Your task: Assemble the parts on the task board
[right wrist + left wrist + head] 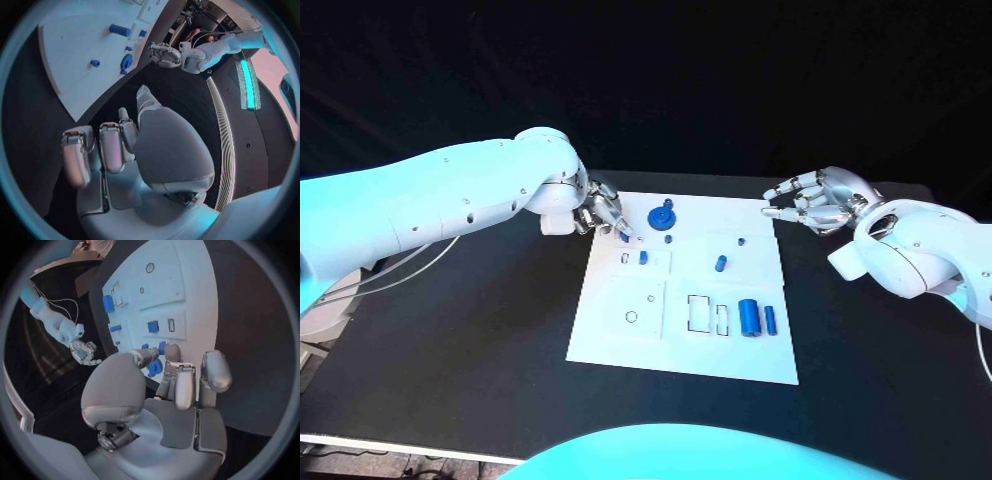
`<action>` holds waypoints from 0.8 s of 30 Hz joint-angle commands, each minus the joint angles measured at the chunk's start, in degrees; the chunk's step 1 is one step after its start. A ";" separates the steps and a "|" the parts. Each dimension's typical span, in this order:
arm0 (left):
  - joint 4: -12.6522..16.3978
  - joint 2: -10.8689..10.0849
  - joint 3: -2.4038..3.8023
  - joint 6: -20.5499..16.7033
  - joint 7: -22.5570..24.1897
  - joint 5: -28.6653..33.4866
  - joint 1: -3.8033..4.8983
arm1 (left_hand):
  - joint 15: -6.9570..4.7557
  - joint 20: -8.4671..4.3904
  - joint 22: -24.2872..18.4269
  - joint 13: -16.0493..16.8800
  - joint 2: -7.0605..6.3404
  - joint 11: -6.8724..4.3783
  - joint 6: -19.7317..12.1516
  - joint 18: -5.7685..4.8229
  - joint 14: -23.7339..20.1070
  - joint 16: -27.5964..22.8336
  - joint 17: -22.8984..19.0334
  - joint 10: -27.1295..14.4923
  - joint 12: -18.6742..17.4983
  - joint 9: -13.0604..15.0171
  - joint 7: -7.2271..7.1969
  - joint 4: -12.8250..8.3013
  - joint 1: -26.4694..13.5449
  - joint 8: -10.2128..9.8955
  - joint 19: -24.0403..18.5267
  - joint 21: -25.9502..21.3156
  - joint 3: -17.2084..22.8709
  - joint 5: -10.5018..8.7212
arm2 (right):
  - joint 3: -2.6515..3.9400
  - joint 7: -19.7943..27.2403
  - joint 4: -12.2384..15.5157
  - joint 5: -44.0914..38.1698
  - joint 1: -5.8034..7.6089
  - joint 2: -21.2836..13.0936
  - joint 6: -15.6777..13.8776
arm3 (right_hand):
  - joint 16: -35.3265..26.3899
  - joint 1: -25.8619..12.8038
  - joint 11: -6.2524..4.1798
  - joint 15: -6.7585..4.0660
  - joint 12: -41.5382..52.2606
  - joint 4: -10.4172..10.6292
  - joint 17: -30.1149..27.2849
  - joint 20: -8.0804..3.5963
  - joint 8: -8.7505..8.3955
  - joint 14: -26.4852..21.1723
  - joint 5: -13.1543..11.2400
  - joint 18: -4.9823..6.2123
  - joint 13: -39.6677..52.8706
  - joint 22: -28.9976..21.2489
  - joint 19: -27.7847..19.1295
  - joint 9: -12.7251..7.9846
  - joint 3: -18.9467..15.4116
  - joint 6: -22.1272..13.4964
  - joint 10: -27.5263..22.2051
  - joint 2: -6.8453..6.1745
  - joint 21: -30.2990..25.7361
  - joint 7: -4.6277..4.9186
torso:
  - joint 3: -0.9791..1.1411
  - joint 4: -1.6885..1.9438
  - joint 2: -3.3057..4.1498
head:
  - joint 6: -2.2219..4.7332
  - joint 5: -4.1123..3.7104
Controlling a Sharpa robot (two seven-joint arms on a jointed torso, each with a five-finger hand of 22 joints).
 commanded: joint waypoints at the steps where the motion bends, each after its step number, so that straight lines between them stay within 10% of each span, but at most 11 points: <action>1: 1.65 -0.58 -0.05 -2.75 2.66 -4.40 -0.20 | -0.49 -0.10 0.20 0.19 0.23 0.05 0.41 -0.52 3.81 0.32 8.01 0.60 0.44 -0.03 0.00 -9.48 -0.39 0.41 0.54 0.27 9.93 0.34 | -0.01 0.58 0.10 -0.43 -0.12 -0.06 0.64 | -0.15 0.18 0.04 0.36 -0.18 0.03 0.05 0.27 0.39 0.17 -0.03 -0.38 2.15 15.09 5.90 0.09 -0.47 -0.39 -0.19 0.21 0.25 0.11 | -0.02 0.00 -0.02 | -0.10 0.08; 24: 6.85 -2.16 -0.42 -5.54 1.22 -10.65 -2.52 | -0.83 -0.44 2.28 2.03 -1.07 -0.33 1.62 -0.92 4.07 0.65 8.55 2.73 1.44 -0.24 -0.39 -10.36 -1.94 0.65 1.74 1.57 12.15 2.38 | -0.02 0.62 0.18 -0.43 -0.35 -0.30 0.73 | -0.15 0.18 0.04 0.36 -0.18 0.03 0.05 0.27 0.39 0.17 -0.03 -0.38 2.15 15.09 5.90 0.09 -0.47 -0.39 -0.19 0.21 0.25 0.11 | -0.04 -0.10 0.02 | -0.67 0.48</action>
